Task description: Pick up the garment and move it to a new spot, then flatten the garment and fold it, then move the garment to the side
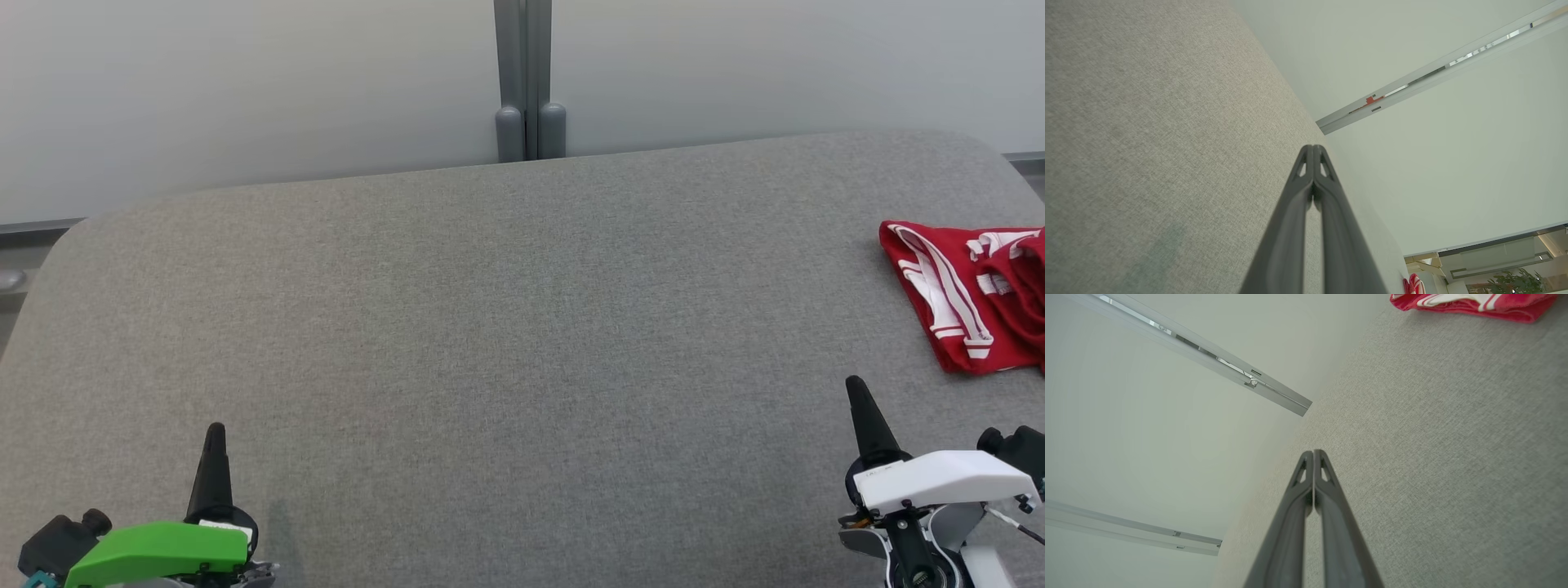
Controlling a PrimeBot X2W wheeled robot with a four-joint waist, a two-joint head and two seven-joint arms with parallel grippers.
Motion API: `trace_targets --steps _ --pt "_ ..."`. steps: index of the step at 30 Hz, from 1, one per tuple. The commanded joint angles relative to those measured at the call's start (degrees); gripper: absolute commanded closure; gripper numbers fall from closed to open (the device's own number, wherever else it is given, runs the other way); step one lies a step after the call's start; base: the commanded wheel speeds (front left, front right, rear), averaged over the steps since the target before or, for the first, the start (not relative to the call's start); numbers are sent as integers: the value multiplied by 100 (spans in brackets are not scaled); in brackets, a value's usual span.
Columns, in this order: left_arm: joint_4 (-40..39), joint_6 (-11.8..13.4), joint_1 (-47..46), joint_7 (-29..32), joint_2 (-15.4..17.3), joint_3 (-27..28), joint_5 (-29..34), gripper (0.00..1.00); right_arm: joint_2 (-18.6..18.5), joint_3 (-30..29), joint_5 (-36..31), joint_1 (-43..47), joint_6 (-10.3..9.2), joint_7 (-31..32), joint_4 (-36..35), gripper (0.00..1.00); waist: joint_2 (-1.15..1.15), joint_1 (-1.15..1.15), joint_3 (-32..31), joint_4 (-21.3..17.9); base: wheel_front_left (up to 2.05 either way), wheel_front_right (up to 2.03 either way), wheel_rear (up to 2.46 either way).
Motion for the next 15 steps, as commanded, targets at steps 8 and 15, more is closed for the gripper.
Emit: trace_targets --steps 8,15 --pt "-22 -39 -220 153 11 56 -526 100 16 -57 631 -182 -4 126 -7 100 0 0 4 5 0 0 0" --pt "-4 -46 -280 252 3 77 -870 100 26 -84 1039 -223 -5 200 17 100 0 0 7 9 0 0 0"
